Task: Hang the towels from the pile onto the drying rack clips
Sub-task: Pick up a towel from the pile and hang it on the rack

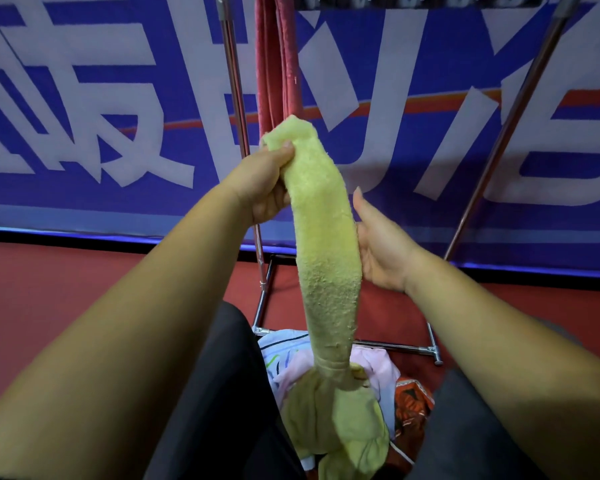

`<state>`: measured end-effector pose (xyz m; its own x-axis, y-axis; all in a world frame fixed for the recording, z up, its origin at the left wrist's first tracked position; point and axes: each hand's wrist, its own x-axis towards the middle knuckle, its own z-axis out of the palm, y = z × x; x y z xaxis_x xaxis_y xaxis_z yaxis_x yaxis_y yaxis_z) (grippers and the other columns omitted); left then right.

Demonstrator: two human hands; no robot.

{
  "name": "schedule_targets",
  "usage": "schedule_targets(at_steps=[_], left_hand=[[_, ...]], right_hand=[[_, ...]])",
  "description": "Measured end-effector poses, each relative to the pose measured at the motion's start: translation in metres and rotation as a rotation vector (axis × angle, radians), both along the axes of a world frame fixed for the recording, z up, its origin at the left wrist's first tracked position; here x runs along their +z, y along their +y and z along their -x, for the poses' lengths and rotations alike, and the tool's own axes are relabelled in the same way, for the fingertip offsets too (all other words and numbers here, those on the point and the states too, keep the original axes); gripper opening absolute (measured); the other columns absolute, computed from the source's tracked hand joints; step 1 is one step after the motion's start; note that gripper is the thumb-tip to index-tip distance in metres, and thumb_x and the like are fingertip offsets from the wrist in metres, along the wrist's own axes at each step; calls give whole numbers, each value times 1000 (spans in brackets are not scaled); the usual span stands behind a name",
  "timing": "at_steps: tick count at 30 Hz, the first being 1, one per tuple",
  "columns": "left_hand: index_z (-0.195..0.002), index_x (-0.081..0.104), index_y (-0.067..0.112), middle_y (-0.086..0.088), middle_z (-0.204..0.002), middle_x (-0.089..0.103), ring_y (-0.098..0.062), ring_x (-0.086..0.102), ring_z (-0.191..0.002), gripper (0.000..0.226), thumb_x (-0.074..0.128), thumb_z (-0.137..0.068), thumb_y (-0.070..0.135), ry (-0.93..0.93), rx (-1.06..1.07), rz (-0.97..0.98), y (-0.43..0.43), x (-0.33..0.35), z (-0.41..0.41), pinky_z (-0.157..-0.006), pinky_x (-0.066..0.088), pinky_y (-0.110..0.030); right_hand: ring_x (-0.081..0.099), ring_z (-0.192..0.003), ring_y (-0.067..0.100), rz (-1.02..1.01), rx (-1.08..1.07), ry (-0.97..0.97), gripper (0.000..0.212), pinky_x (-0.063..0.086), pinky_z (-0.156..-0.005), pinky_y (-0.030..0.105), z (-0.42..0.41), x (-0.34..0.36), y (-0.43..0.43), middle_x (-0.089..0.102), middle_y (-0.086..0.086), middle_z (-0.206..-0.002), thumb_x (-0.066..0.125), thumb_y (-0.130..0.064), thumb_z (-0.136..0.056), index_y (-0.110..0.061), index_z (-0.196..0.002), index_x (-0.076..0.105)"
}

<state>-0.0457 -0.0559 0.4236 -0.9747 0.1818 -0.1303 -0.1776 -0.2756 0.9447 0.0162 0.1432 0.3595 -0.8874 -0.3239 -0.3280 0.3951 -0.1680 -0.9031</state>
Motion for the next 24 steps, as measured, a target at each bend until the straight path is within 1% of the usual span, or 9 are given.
schedule_targets(at_steps=[5, 6, 8, 10, 12, 14, 17, 21, 24], left_hand=[[-148, 52, 0, -19, -104, 78, -25, 81, -85, 52, 52, -112, 37, -211, 72, -13, 3, -26, 9, -63, 64, -33], [-152, 47, 1, -22, -113, 76, -27, 81, -86, 59, 51, -111, 43, -229, 61, 20, 6, -36, 9, -65, 65, -34], [-157, 37, -1, -28, -146, 59, -33, 76, -110, 79, 53, -105, 58, -282, -27, 128, 10, -65, 14, -88, 64, -44], [-150, 43, -6, -28, -149, 56, -37, 70, -121, 90, 49, -101, 68, -344, -109, 250, 15, -95, 12, -102, 58, -51], [-127, 61, -3, -19, -112, 74, -33, 73, -96, 74, 49, -102, 66, -351, -65, 329, 25, -117, 4, -89, 61, -47], [-102, 66, 7, -11, -84, 65, -29, 64, -82, 51, 52, -105, 56, -288, -5, 411, 35, -132, -5, -83, 58, -44], [-91, 64, 12, -10, -89, 60, -24, 59, -86, 21, 50, -100, 24, -164, -32, 548, 43, -152, -15, -78, 49, -37], [-101, 67, -6, -8, -82, 58, -19, 49, -79, 35, 53, -78, 16, -51, -224, 801, 48, -174, -40, -73, 41, -35], [-102, 65, 12, 3, -94, 64, -14, 56, -90, 10, 61, -93, 11, -21, -349, 868, 62, -181, -48, -76, 50, -27]], right_hand=[[81, -90, 21, 52, -54, -2, 32, 66, -81, 35, 0, -9, 2, 82, 12, -103, 57, -30, -108, -5, -116, 75], [81, -90, 22, 57, -70, -25, 30, 66, -82, 35, 0, -12, 1, 82, 13, -103, 57, -26, -108, -3, -117, 74], [79, -104, 27, 70, -107, -79, 34, 63, -93, 40, 4, -22, 1, 79, 16, -115, 55, -26, -109, -2, -127, 72], [73, -118, 32, 112, -161, -121, 38, 59, -100, 45, 6, -34, 1, 75, 20, -128, 49, -23, -112, 0, -135, 68], [71, -121, 32, 163, -229, -155, 40, 58, -95, 44, 10, -50, 3, 73, 23, -130, 41, -18, -113, 5, -137, 64], [69, -124, 36, 233, -289, -200, 43, 55, -99, 46, 14, -66, 6, 70, 27, -132, 35, -12, -111, 12, -137, 60], [64, -130, 43, 218, -384, -254, 44, 49, -112, 54, 20, -89, 11, 66, 33, -135, 34, -7, -109, 17, -140, 55], [71, -117, 39, 207, -523, -261, 35, 58, -91, 54, 29, -109, 17, 69, 27, -132, 42, -3, -109, 3, -142, 54], [73, -104, 26, 168, -533, -215, 30, 59, -90, 48, 34, -113, 18, 73, 14, -122, 51, -8, -110, -13, -139, 58]])
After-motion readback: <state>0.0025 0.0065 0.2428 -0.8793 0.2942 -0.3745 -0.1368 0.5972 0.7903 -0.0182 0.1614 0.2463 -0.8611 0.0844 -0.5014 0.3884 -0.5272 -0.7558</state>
